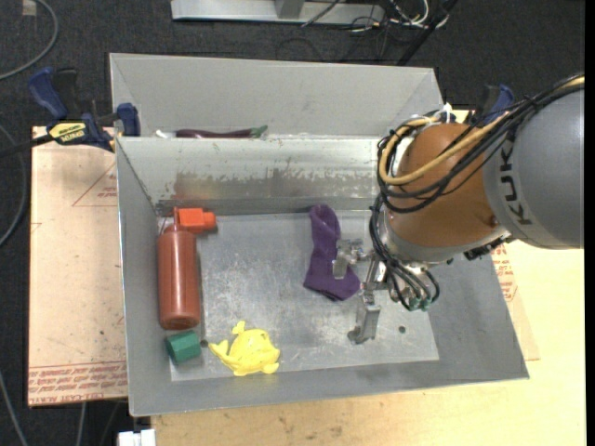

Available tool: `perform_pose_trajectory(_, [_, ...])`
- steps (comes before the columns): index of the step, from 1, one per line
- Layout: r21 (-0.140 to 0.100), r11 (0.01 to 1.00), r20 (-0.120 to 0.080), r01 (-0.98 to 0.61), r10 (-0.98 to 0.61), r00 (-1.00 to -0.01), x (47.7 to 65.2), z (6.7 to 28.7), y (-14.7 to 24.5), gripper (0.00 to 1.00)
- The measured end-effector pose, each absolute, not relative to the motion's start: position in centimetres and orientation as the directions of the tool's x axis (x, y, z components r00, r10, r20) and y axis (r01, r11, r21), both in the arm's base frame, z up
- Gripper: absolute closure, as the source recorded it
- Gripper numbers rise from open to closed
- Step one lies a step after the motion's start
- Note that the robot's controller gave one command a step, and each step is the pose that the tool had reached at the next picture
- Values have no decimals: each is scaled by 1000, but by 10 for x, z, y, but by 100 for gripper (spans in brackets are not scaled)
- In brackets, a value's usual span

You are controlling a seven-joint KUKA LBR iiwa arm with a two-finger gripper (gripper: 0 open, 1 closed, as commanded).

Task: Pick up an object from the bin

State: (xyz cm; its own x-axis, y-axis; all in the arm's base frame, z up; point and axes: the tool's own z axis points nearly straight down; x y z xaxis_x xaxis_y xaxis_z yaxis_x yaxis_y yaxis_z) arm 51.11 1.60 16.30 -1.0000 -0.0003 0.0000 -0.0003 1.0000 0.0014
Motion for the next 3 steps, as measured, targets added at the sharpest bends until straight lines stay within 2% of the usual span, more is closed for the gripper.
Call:
perform_pose_trajectory(1, [2,1000,-4,29,29,-1000,526,117,10,0])
perform_pose_trajectory(2, [3,1000,-1,20,20,-1000,535,70,24,100])
perform_pose_trajectory(3, [3,1000,-1,21,21,-1000,535,70,24,100])
